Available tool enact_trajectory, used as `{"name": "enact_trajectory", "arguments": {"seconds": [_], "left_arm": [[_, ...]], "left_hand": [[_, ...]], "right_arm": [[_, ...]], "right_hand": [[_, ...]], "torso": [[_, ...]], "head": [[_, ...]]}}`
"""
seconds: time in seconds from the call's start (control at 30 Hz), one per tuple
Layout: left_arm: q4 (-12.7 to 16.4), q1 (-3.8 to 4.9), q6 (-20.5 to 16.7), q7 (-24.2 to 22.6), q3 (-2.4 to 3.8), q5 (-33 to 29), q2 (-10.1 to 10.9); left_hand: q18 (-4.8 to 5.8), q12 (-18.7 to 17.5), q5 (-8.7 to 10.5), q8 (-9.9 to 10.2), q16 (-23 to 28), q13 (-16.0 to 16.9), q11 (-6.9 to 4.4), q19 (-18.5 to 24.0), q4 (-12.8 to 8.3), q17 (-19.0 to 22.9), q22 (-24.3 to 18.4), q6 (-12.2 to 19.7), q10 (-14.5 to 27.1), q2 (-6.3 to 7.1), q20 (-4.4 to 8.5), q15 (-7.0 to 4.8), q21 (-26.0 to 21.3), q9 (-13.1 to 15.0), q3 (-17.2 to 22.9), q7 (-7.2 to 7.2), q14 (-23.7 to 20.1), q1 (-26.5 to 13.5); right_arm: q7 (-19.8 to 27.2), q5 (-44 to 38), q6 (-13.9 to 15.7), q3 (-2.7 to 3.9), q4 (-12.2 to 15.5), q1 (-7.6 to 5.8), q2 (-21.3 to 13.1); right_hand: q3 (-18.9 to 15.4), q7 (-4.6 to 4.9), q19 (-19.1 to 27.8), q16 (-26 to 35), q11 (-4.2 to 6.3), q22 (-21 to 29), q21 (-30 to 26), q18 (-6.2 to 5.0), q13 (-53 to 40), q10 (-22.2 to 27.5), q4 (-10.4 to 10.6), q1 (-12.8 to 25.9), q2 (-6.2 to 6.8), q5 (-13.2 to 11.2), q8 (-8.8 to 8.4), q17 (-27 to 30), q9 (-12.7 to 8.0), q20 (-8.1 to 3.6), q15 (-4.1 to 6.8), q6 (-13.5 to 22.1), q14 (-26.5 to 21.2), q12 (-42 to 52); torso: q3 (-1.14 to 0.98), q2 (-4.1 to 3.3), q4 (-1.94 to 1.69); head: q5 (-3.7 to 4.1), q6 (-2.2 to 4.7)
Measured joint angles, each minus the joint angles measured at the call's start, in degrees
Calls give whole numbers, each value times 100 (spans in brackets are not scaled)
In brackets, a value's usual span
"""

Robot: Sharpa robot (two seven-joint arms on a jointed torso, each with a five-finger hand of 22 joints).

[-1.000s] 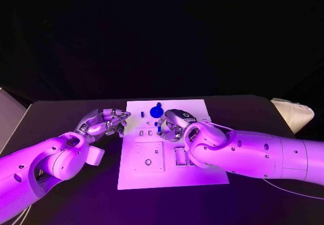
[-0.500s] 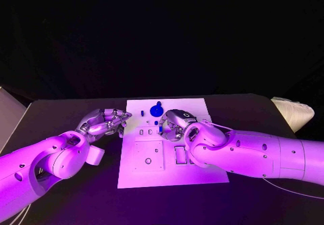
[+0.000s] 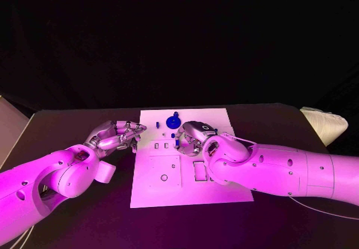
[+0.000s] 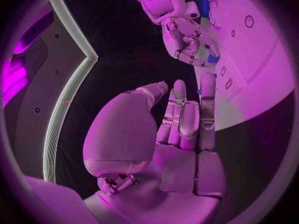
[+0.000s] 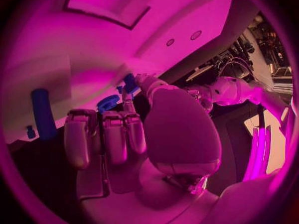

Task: Assemble the parts on the task board

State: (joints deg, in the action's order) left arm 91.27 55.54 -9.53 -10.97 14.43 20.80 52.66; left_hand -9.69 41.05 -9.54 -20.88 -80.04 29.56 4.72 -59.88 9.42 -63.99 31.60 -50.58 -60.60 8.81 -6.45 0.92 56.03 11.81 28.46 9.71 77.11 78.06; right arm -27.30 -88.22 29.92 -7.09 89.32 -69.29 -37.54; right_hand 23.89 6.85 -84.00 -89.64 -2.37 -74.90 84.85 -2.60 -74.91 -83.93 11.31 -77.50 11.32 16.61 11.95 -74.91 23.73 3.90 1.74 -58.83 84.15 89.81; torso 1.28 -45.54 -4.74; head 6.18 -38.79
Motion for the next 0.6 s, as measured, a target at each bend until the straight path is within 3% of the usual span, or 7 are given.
{"name": "enact_trajectory", "arguments": {"seconds": [0.6], "left_arm": [[-24, 0, 85, 48, -1, 23, -17]], "left_hand": [[1, 0, 0, 0, 1, 10, 0, 0, 0, -33, 7, 0, 0, 0, 0, 0, 27, 6, 0, 0, 0, 0]], "right_arm": [[15, -32, 14, 1, -45, 22, 23]], "right_hand": [[-14, 17, 0, 0, 0, -4, 0, 0, 0, 0, 14, 106, 106, 2, 3, 0, 2, 0, 0, 118, 0, 0]], "torso": [[-7, -1, 4]], "head": [[4, -23]]}}
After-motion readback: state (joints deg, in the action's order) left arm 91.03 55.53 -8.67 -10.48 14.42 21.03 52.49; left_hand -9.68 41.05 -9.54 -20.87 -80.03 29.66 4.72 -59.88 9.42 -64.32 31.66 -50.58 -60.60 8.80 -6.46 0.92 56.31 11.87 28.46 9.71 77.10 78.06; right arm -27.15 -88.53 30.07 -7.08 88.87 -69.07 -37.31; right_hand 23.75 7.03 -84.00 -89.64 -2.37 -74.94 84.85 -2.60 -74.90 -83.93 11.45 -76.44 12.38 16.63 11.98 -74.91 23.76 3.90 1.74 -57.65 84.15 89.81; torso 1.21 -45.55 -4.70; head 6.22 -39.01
